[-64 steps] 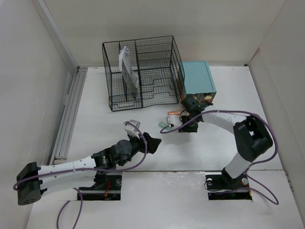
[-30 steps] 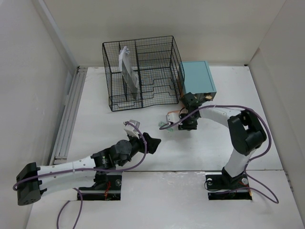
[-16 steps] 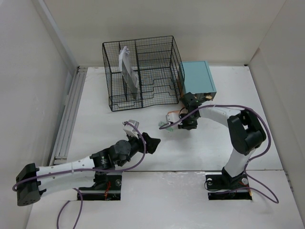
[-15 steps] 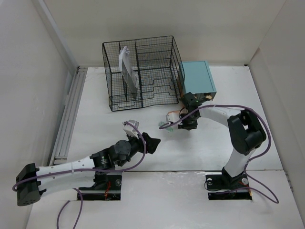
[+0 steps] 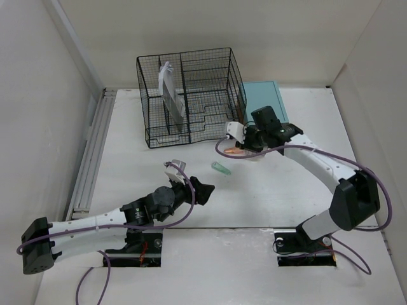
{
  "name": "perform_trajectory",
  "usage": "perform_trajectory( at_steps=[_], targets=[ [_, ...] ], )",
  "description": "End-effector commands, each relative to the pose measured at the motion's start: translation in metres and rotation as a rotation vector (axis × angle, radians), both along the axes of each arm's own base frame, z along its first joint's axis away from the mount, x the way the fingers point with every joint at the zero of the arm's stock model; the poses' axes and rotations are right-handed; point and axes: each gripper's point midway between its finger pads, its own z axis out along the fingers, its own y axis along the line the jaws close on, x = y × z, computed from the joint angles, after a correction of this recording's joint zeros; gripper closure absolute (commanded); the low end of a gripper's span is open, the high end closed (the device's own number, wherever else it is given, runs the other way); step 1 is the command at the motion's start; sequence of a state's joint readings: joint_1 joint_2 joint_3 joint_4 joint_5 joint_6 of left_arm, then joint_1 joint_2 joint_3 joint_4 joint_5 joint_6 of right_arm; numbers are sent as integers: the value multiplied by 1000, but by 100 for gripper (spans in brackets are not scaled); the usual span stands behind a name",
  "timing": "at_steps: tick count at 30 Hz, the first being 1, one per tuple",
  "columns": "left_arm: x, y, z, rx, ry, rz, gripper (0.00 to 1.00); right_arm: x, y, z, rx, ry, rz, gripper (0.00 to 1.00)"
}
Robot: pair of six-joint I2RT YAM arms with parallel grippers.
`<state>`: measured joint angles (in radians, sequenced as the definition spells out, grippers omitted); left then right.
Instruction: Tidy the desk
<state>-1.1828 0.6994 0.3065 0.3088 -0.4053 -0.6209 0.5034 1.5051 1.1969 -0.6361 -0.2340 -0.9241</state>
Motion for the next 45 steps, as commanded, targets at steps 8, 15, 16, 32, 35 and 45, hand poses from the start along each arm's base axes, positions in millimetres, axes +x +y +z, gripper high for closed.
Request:
perform_trajectory(
  at_steps=[8, 15, 16, 32, 35, 45],
  targets=[
    [-1, -4, 5, -39, -4, -9, 27, 64, -33, 19, 17, -178, -333, 87],
    [-1, -4, 5, -39, -4, -9, 27, 72, -40, 8, -13, -169, -386, 76],
    [-1, -4, 5, -39, -4, -9, 27, 70, -41, 2, -20, -149, -392, 68],
    [-1, -4, 5, -39, -4, -9, 29, -2, -22, 5, 111, 109, 4, 99],
    [-1, -4, 5, -39, -4, -9, 29, -27, -25, -10, 79, 166, 146, 99],
    [0, -6, 6, -37, -4, -9, 29, 9, -49, -78, -102, 109, -91, 99]
  ],
)
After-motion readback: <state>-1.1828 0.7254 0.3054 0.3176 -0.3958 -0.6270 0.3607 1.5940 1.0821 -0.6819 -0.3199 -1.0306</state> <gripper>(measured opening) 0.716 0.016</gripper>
